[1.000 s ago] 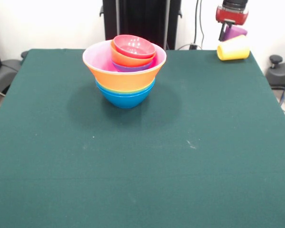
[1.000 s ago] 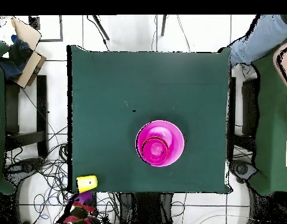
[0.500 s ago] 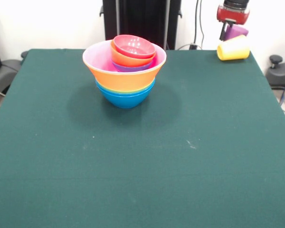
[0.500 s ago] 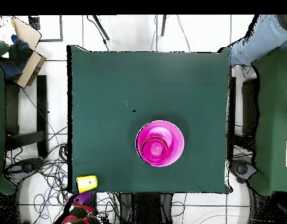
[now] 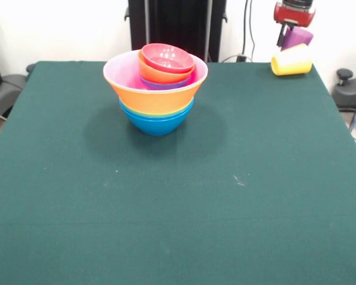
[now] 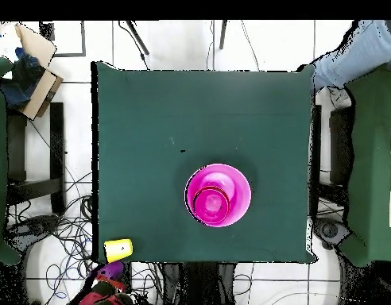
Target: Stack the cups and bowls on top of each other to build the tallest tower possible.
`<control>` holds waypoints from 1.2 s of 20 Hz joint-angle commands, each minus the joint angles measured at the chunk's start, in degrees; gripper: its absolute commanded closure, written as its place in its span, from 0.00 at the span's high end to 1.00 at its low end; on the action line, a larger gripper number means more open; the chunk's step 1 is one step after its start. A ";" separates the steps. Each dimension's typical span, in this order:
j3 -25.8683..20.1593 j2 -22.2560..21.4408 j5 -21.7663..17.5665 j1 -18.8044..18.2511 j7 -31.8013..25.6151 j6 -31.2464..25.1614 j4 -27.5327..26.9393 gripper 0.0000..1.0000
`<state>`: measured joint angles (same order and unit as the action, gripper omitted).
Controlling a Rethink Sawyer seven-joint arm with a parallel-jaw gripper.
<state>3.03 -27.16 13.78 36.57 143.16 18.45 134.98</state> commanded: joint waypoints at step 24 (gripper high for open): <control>-1.92 -2.26 -2.98 -6.39 1.71 -5.81 -8.23 0.00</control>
<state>3.73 -30.13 12.86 32.07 143.16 16.89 133.23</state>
